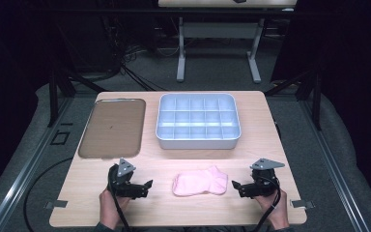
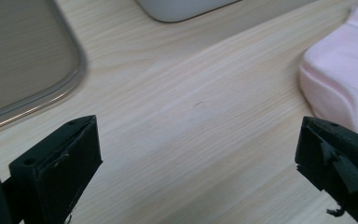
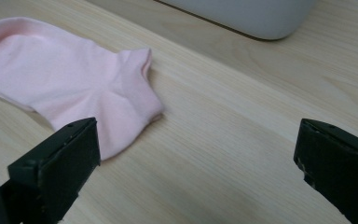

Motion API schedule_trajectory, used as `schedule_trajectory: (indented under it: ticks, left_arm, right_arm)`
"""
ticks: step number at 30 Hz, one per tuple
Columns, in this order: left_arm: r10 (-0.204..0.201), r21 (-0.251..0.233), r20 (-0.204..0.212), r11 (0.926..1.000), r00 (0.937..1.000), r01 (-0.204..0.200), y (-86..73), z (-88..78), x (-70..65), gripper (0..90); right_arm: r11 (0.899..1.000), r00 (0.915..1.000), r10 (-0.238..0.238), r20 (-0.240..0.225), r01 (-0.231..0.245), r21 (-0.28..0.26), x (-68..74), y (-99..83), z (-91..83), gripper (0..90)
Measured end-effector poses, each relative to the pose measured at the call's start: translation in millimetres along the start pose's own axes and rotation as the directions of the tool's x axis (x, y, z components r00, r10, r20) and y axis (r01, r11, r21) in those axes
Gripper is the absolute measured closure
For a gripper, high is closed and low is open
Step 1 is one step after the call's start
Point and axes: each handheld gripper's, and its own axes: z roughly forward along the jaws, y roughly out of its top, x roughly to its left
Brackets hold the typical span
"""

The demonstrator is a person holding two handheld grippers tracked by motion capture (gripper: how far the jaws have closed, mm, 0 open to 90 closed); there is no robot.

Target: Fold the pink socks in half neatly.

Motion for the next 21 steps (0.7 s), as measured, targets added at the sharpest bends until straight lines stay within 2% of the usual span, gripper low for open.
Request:
schedule_trajectory:
  ticks: [3, 5, 7, 8, 11, 13, 15, 17, 18, 20, 21]
  left_arm:
    - [0.01, 0.0, 0.015, 0.9999, 0.9998, -0.01, 3.5, 3.7, -6.8, 0.1]
    - [0.026, 0.003, 0.045, 0.9997, 0.9987, -0.026, 8.9, 10.4, -16.6, 0.1]
    - [0.03, 0.006, 0.053, 0.9995, 0.9981, -0.031, 10.8, 12.4, -19.8, 0.1]
    - [0.041, 0.006, 0.066, 0.9991, 0.997, -0.041, 14.3, 16.8, -26.8, 0.1]
    - [0.055, 0.009, 0.081, 0.9984, 0.9952, -0.056, 17.4, 21.9, -33.8, 0.1]
    - [0.07, 0.018, 0.096, 0.9972, 0.9928, -0.073, 21.1, 28.7, -43.0, 0.2]
    - [0.071, 0.021, 0.103, 0.9971, 0.9922, -0.074, 21.9, 30.5, -45.4, 0.4]
    - [0.071, 0.029, 0.128, 0.9968, 0.9892, -0.075, 24.1, 35.3, -50.7, 1.7]
    - [0.074, 0.034, 0.132, 0.9963, 0.9884, -0.079, 24.9, 36.8, -52.2, 2.6]
    - [0.075, 0.037, 0.138, 0.9961, 0.9876, -0.08, 26.1, 39.4, -54.3, 4.7]
    - [0.081, 0.044, 0.14, 0.9952, 0.9869, -0.088, 27.3, 41.2, -57.2, 8.5]
  right_arm:
    - [1.0, 0.9997, -0.016, -0.016, 0.016, 0.004, 5.9, 4.5, 3.8, 0.0]
    - [0.999, 0.999, -0.035, -0.027, 0.035, 0.008, 9.1, 7.9, 6.2, 0.0]
    - [0.999, 0.9988, -0.035, -0.035, 0.035, 0.007, 12.6, 10.4, 9.5, 0.0]
    - [0.999, 0.9983, -0.038, -0.044, 0.038, 0.006, 14.2, 11.7, 10.9, 0.0]
    - [0.998, 0.9967, -0.056, -0.06, 0.057, 0.019, 18.2, 14.8, 16.3, 0.5]
    - [0.998, 0.9964, -0.057, -0.062, 0.059, 0.029, 21.1, 15.8, 20.6, 2.5]
    - [0.997, 0.9958, -0.058, -0.07, 0.061, 0.039, 23.4, 16.9, 25.3, 5.8]
    - [0.996, 0.9948, -0.062, -0.081, 0.066, 0.052, 24.9, 17.9, 30.3, 10.3]
    - [0.996, 0.9947, -0.062, -0.081, 0.067, 0.056, 25.6, 18.2, 32.6, 14.8]
    - [0.996, 0.9941, -0.061, -0.09, 0.066, 0.058, 26.2, 18.4, 35.2, 16.4]
    - [0.996, 0.9956, -0.051, -0.078, 0.057, 0.072, 27.0, 18.2, 40.2, 25.8]
